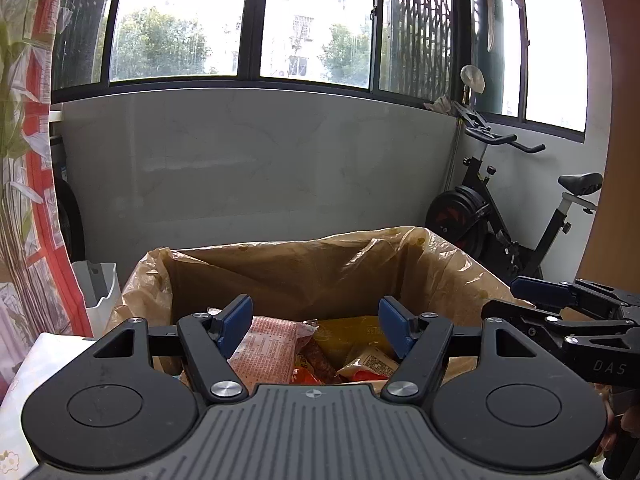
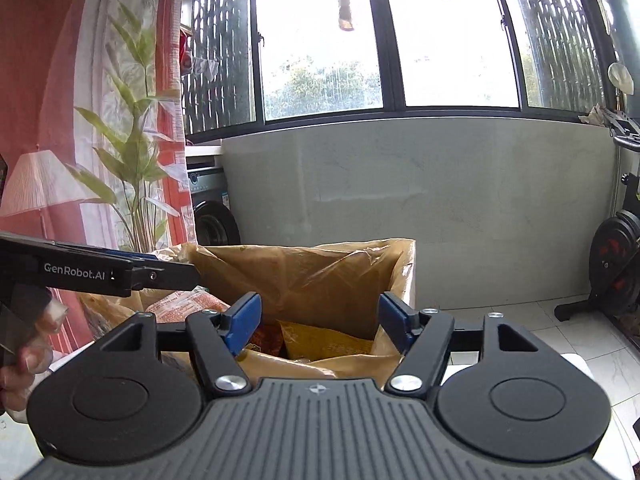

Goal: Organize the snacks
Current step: 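Carry both red packs over the box and open both tools to drop them, then move both open tools back to the snack pile, then grasp the yellow cake packet with the right tool while the left tool grasps the brown jerky packet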

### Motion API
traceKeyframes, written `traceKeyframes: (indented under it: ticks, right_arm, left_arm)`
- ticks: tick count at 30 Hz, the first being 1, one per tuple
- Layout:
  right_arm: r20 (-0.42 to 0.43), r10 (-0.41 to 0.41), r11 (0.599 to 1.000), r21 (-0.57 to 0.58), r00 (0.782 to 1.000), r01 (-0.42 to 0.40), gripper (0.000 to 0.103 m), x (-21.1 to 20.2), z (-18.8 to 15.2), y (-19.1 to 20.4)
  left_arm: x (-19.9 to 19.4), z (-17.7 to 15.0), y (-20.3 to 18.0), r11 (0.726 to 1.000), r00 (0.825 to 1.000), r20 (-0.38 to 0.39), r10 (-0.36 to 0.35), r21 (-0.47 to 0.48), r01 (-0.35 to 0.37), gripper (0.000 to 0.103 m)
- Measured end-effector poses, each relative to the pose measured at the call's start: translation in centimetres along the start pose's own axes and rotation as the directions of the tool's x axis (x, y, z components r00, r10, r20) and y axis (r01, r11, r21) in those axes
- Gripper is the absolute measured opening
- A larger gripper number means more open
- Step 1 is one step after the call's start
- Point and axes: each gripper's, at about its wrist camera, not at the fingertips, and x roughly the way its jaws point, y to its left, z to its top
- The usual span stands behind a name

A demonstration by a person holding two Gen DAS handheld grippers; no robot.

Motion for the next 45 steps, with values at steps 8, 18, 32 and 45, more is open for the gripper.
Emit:
traceKeyframes:
  ticks: [8, 18, 32, 45]
  right_arm:
    - [0.048, -0.033, 0.999, 0.031, 0.998, 0.032, 0.068, -6.0, -4.1, -0.2]
    - [-0.203, -0.099, 0.988, 0.099, 0.974, 0.121, 0.058, -6.2, -12.8, 0.3]
    - [-0.322, -0.178, 0.978, 0.050, 0.930, 0.204, 0.050, -4.8, -16.7, 0.9]
    - [-0.349, -0.160, 0.983, 0.031, 0.923, 0.182, 0.037, -3.9, -17.0, 1.2]
  left_arm:
    - [-6.3, -2.2, 1.7, 1.000, 0.997, 0.070, 0.024, -0.007, -0.023, 0.072]
    - [-10.5, -5.8, 4.0, 0.995, 0.995, 0.061, 0.083, -0.062, -0.079, 0.072]
    - [-10.4, -11.6, 5.1, 0.989, 0.990, -0.066, 0.123, -0.069, -0.128, 0.072]
    - [-9.9, -15.5, 5.1, 0.984, 0.980, -0.146, 0.136, -0.093, -0.150, 0.072]
